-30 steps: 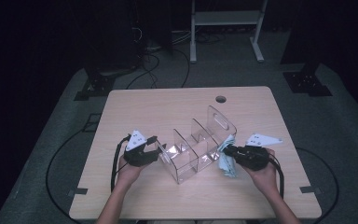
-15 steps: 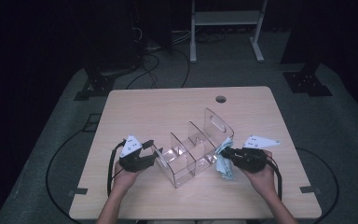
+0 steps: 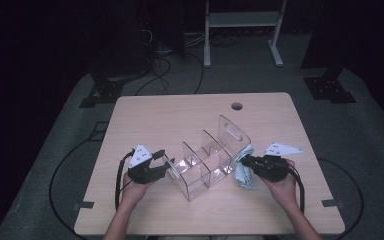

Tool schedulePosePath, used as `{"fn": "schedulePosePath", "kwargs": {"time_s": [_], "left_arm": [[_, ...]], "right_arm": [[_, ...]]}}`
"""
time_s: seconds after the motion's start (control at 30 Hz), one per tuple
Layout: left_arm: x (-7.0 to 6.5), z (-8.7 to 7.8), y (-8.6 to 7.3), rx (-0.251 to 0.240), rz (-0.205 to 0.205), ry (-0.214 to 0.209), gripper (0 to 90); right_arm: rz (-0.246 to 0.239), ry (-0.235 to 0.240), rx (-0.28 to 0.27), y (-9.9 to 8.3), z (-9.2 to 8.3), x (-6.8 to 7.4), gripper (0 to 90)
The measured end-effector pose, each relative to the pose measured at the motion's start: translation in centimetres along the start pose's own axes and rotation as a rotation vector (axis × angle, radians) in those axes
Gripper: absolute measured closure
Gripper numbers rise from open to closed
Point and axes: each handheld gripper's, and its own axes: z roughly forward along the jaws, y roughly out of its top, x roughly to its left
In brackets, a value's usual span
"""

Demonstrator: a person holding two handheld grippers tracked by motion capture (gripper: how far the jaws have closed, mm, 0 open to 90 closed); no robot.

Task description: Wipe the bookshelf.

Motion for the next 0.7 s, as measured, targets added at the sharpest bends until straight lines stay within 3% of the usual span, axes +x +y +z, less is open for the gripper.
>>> {"fn": "schedulePosePath", "kwargs": {"time_s": [0.17, 0.27, 0.4, 0.57, 0.7], "left_arm": [[-0.1, 0.0, 0.0, -0.001, 0.002, 0.003, 46.9], [-0.1, 0.0, 0.0, -0.001, 0.002, 0.002, 46.9], [-0.1, 0.0, 0.0, -0.002, 0.001, 0.002, 46.9], [-0.2, 0.1, 0.0, -0.002, 0.001, 0.004, 46.9], [-0.1, 0.1, 0.0, -0.004, -0.005, 0.006, 46.9]], "right_arm": [[0.044, -0.043, -0.018, -0.1, -0.5, -1.5, 79.2], [0.029, -0.029, -0.007, -0.2, -0.3, -1.0, 79.3], [-0.015, -0.029, -0.031, 0.8, -0.8, -0.3, 79.3], [0.038, -0.061, -0.036, 0.5, -0.9, -1.9, 79.3], [0.025, -0.029, -0.030, 0.4, -0.6, -0.9, 79.4]]}}
